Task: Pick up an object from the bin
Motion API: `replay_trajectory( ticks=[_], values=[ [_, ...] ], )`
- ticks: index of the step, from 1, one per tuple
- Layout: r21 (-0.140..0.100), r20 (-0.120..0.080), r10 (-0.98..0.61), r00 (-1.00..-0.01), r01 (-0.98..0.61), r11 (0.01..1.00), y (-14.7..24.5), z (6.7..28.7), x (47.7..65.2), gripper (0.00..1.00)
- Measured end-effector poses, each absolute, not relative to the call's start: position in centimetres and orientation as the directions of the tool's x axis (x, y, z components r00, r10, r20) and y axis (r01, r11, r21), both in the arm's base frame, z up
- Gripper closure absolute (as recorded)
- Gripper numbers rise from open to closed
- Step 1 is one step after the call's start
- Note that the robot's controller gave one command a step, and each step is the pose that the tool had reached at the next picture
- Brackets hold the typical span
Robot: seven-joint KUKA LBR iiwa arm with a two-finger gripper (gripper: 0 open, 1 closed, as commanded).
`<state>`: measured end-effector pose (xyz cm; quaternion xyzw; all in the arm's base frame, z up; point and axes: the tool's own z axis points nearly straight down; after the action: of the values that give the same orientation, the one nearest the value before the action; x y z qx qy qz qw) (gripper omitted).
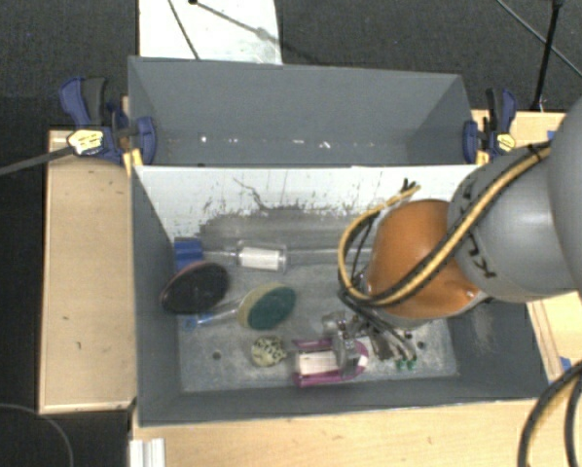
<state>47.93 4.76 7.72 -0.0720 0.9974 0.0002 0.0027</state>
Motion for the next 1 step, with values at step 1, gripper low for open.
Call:
replay_trajectory(
  ticks=[1],
  values=[
    [-0.001,-0.013,-0.148,-0.989,-0.148,0.989,3.72,16.8,52.05,1.0]
  ],
)
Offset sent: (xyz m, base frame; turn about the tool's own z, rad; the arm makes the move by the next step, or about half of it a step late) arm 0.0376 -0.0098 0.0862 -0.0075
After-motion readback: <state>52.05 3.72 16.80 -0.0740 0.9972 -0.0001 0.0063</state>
